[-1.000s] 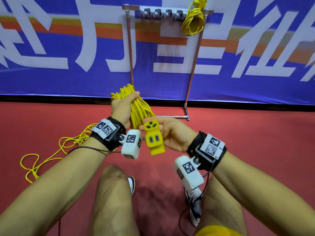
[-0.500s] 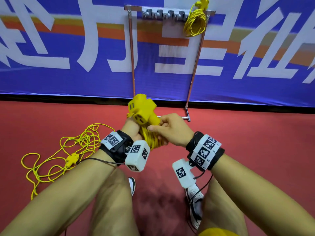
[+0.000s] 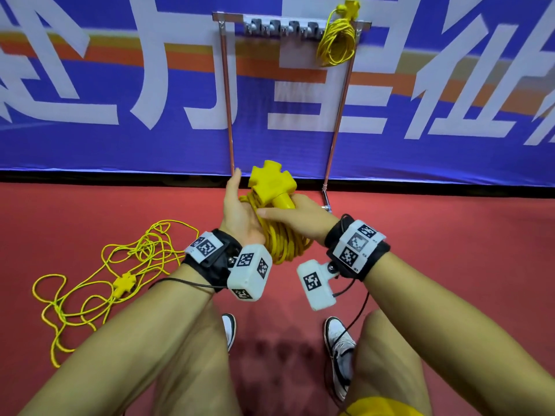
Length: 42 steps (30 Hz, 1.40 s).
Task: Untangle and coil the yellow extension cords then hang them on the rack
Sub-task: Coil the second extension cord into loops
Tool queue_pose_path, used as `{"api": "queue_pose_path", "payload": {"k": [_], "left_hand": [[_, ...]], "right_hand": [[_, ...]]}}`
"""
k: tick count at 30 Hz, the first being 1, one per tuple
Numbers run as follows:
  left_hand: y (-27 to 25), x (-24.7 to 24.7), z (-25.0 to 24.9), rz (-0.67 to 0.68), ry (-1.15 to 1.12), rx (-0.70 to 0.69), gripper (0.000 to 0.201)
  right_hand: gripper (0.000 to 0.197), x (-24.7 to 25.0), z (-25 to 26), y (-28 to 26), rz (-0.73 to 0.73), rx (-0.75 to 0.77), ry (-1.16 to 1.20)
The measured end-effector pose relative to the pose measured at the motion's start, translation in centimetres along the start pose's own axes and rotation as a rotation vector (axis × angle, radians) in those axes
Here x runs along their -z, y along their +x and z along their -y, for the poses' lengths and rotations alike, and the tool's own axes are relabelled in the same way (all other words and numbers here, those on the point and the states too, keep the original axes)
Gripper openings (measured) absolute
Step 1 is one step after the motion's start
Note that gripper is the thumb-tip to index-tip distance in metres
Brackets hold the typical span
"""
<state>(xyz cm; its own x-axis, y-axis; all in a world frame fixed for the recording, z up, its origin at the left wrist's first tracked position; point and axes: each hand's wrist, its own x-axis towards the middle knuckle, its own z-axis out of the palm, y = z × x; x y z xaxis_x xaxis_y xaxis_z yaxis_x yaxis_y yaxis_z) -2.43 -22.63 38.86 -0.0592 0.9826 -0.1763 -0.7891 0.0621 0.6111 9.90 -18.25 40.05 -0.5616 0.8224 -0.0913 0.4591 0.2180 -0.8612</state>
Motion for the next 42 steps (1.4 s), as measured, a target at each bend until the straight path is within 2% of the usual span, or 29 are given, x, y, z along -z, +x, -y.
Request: {"api": "queue_pose_path", "payload": {"k": [1,3,7,11,15,19,21,24,26,27,28,29,30,31,32,33,35,37,40,42], "left_hand": [[-0.2,-0.5,-0.1,0.007,0.007,0.004,0.07],[-0.6,-1.2,-0.1,0.014,0.015,-0.005,0.07],[-1.1,-2.4,0.1,0.053,0.041,-0.026,0.074],[-1.9,-2.9,-0.2,0.11,0.096,0.028,0.073],[-2.4,-3.8,-0.9,0.148,0.315,0.063,0.069],[-3.5,-4.9,-3.1,0.086,0.652,0.153,0.059],[-3.7,-4.2,-4.5,0.056,0.827,0.082,0.045],[-3.6,-2.7,-6.5,-0.103,0.869,-0.247,0.02],[-2.9,-1.7,-7.1,-0.226,0.907,-0.455,0.032],[-2.6,-1.5,-7.1,-0.256,0.95,-0.486,0.044],[-2.5,-1.6,-6.9,-0.252,0.996,-0.456,0.063],[-2.5,-1.8,-6.5,-0.193,1.006,-0.39,0.082],[-2.3,-1.9,-6.1,-0.093,0.968,-0.307,0.093],[-2.0,-1.9,-5.8,0.022,0.903,-0.222,0.089],[-2.2,-2.2,-5.6,0.123,0.817,-0.156,0.075],[-2.3,-2.5,-5.6,0.182,0.737,-0.104,0.061],[-2.0,-2.9,-5.4,0.214,0.64,-0.026,0.05],[-1.3,-3.0,-5.0,0.127,0.665,-0.096,0.045],[0.2,-3.4,-4.7,-0.145,0.774,-0.273,0.008],[1.7,-3.1,-4.6,-0.243,0.83,-0.319,0.014]], "right_hand": [[0.034,0.1,0.1,0.1,0.001,0.01,0.015],[0.03,0.3,0.0,0.2,-0.02,0.018,0.042],[0.043,0.4,-0.6,-0.1,-0.054,0.039,0.134],[0.048,0.4,-0.7,-0.7,-0.156,0.073,0.164],[0.048,1.0,-0.8,-1.1,-0.207,0.092,0.274],[0.026,1.9,0.0,-1.5,-0.261,0.066,0.419],[0.017,2.6,0.4,-1.8,-0.271,0.079,0.485],[0.016,3.6,0.8,-2.0,-0.272,0.097,0.555],[0.018,3.9,1.2,-2.2,-0.284,0.104,0.592],[0.019,4.0,1.5,-2.4,-0.287,0.109,0.611],[0.021,4.1,1.8,-2.6,-0.275,0.118,0.635],[0.025,4.1,2.0,-2.9,-0.251,0.127,0.661],[0.029,4.1,2.4,-3.3,-0.211,0.137,0.685],[0.032,4.1,2.6,-3.5,-0.165,0.149,0.705],[0.033,4.0,2.9,-3.9,-0.118,0.163,0.727],[0.033,4.0,3.0,-4.1,-0.072,0.18,0.748],[0.034,4.3,3.1,-4.2,0.002,0.201,0.771],[0.034,4.7,3.1,-3.8,0.026,0.2,0.762],[0.034,5.0,2.7,-1.9,-0.01,0.179,0.724],[0.037,5.1,2.1,0.0,-0.076,0.173,0.72]]}}
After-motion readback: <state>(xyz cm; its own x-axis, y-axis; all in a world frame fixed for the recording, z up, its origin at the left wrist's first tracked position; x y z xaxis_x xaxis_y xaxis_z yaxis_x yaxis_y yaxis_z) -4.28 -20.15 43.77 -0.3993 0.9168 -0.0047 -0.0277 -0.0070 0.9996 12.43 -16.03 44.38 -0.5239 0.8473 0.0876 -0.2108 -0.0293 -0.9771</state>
